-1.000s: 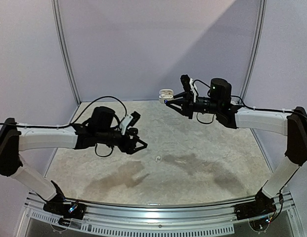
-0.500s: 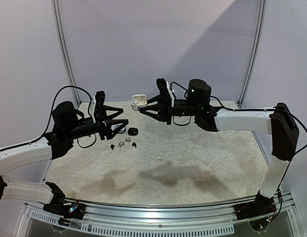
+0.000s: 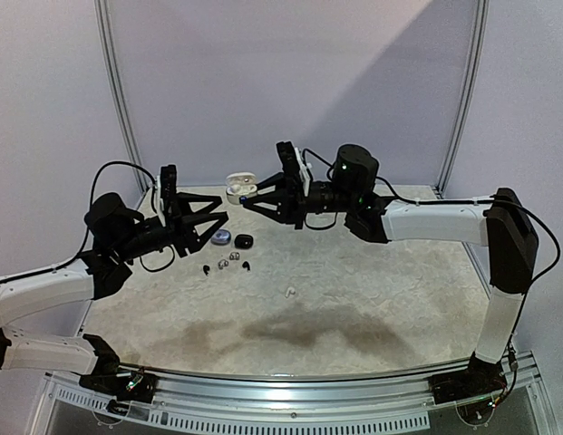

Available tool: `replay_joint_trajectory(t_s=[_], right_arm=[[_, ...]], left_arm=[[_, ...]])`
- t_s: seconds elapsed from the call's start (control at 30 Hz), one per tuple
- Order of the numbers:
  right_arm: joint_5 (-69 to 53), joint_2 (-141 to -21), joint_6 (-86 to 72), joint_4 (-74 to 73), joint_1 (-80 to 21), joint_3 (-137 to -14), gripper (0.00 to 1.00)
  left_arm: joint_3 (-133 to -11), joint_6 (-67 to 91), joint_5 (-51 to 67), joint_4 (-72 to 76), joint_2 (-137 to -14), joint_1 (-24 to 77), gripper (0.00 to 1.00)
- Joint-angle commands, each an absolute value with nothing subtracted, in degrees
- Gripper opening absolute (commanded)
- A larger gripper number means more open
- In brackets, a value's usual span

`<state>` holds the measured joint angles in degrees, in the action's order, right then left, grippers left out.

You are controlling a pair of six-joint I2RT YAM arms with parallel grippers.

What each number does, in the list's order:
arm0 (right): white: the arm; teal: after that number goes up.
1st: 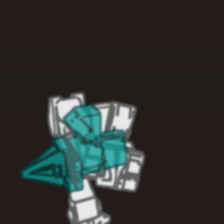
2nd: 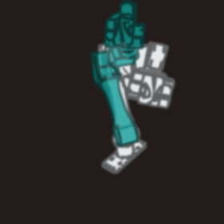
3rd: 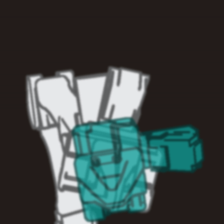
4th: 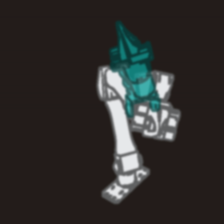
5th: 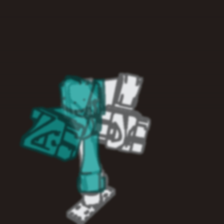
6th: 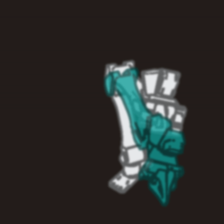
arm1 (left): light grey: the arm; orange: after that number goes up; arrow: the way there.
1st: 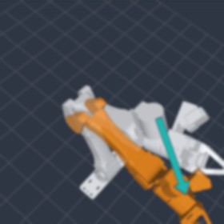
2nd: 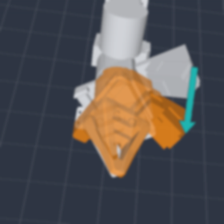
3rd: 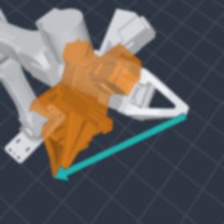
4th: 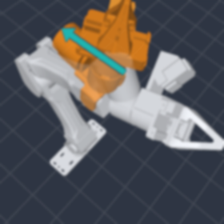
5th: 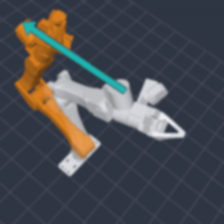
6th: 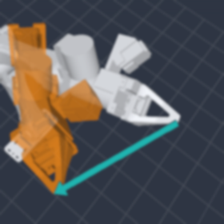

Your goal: Insert the wireless bluetooth earbuds into the charging case

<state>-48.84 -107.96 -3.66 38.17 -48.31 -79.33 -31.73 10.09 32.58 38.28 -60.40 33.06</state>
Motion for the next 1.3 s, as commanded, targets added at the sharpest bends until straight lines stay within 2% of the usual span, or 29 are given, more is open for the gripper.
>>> replay_joint_trajectory(t_s=[0.0, 0.37, 0.6, 0.87, 0.97, 1.1, 1.27], right_arm=[[-49.8, -109.1, -2.1, 36.1, -49.3, -80.6, 0.0], [-51.2, -109.2, -1.3, 34.6, -49.5, -80.9, 0.0], [-51.4, -109.2, -0.6, 33.1, -49.5, -80.7, 0.0], [-51.6, -109.1, -0.6, 33.0, -49.4, -80.6, 0.0], [-51.6, -109.1, -0.6, 33.6, -49.4, -80.6, 0.0], [-51.8, -109.1, -0.9, 34.9, -49.4, -80.7, 0.0], [-51.9, -109.1, -1.3, 35.4, -49.4, -80.7, 0.0]], left_arm=[[-32.0, 10.5, 32.0, 39.9, -61.4, 33.7, 0.52], [-33.5, 10.2, 31.3, 40.8, -63.4, 36.7, 0.43], [-34.4, 9.5, 31.4, 41.3, -64.1, 37.1, 0.41], [-34.6, 9.4, 32.1, 41.2, -64.7, 37.5, 0.27], [-34.5, 9.4, 32.1, 40.9, -65.0, 37.5, 0.28], [-34.0, 10.2, 32.1, 40.3, -65.1, 37.7, 0.36], [-33.9, 10.1, 32.0, 40.3, -65.2, 37.9, 0.36]])
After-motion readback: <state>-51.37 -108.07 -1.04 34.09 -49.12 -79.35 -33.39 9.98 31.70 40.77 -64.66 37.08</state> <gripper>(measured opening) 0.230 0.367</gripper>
